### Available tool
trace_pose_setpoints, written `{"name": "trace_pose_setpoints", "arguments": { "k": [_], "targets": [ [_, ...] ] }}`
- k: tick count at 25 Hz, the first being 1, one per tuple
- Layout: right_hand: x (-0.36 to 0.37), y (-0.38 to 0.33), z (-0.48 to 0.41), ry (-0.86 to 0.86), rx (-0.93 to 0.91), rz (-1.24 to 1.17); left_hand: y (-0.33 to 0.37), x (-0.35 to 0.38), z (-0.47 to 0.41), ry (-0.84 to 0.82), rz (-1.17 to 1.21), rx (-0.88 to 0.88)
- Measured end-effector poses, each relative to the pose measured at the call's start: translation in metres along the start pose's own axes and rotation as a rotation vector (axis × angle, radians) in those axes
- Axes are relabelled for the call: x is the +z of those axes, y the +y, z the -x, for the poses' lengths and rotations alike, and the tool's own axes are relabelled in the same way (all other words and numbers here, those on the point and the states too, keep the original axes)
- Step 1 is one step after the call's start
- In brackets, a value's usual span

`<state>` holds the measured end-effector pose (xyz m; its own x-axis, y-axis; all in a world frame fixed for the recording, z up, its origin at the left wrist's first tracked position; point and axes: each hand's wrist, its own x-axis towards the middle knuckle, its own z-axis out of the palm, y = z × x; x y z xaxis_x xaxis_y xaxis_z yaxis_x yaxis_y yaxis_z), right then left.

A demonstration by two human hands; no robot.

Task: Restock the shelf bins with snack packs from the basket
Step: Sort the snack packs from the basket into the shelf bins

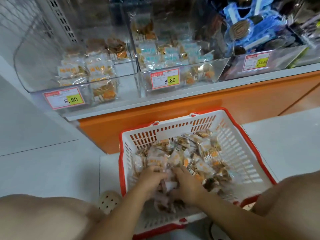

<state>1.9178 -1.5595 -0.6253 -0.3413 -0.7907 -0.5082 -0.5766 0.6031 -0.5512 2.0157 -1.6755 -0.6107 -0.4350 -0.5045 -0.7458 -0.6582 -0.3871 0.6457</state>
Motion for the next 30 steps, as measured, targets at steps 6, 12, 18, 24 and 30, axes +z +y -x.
{"name": "trace_pose_setpoints", "arguments": {
  "k": [6,12,18,24,30],
  "targets": [
    [-0.058,-0.002,-0.003,-0.071,0.118,-1.206,0.020,-0.015,0.007,-0.229,0.239,0.071],
    [-0.068,0.005,0.006,-0.027,0.032,-1.302,0.020,-0.004,0.014,-0.250,0.406,0.170],
    [-0.073,-0.003,0.010,-0.009,-0.015,-1.297,0.027,-0.011,0.021,-0.186,0.380,0.192],
    [-0.128,-0.044,0.022,0.221,-0.139,-0.782,0.069,-0.044,0.053,-0.077,0.140,0.394],
    [-0.232,-0.157,0.035,0.314,-0.350,-0.413,0.156,-0.113,0.113,0.179,-0.026,0.830]
  ]
}}
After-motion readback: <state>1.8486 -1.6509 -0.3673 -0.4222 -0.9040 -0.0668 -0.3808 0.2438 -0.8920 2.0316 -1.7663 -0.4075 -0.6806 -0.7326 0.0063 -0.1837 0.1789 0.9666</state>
